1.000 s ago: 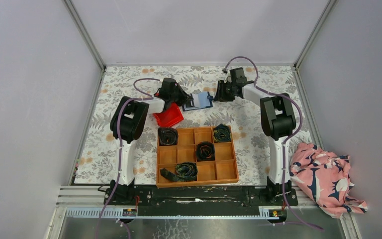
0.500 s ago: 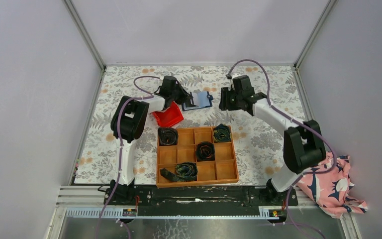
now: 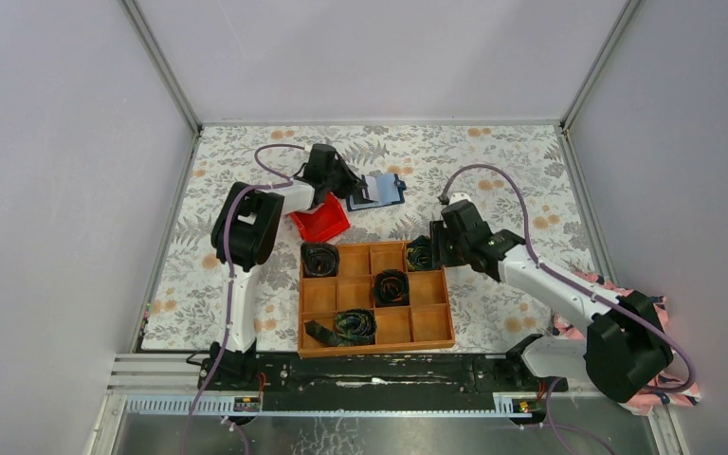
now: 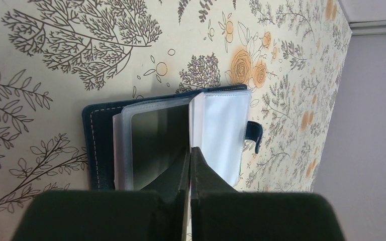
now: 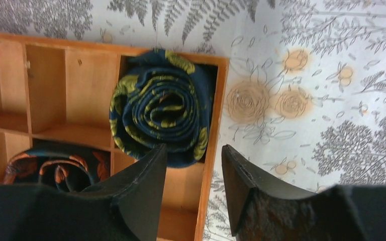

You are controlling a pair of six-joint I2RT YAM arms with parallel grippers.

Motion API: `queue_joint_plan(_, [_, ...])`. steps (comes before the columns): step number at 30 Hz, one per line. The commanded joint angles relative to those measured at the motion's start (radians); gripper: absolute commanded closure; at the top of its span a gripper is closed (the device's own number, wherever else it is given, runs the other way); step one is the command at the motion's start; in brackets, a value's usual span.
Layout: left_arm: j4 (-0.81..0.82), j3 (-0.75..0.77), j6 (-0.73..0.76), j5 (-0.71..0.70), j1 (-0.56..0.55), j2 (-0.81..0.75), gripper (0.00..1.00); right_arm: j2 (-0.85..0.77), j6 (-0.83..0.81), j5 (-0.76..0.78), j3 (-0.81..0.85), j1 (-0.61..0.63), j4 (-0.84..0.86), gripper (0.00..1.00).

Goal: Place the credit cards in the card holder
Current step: Move the distractor to the corner of the board.

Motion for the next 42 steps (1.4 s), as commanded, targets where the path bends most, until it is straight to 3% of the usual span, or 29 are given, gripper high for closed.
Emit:
queue_joint_plan(1, [-0.064,-0.019,0.032,-0.032,0.008,0.040,1.00,-0.059,0.082,0.080,-0.048,0.055,-0.034,0.48])
queue_joint_plan(15, [-0.087,-0.023,0.032,-0.052,0.010,0.046,1.00,-0.054,0.207,0.133,-0.149,0.127,-0.064,0.51])
queue_joint_plan(18, [-0.092,-0.024,0.024,-0.056,0.012,0.051,1.00,0.004,0.230,0.155,-0.148,0.127,-0.055,0.59])
queue_joint_plan(26, [-0.105,-0.026,0.006,-0.068,0.034,0.054,1.00,0.080,0.342,0.275,-0.147,0.121,-0.061,1.00])
queue_joint_plan(32, [-0.103,-0.027,-0.006,-0.064,0.048,0.057,1.00,-0.063,0.430,0.396,-0.163,0.014,-0.094,1.00])
queue_joint_plan(42, [-0.091,-0.023,-0.027,-0.061,0.056,0.074,1.00,-0.203,0.402,0.498,-0.104,-0.204,-0.164,1.00])
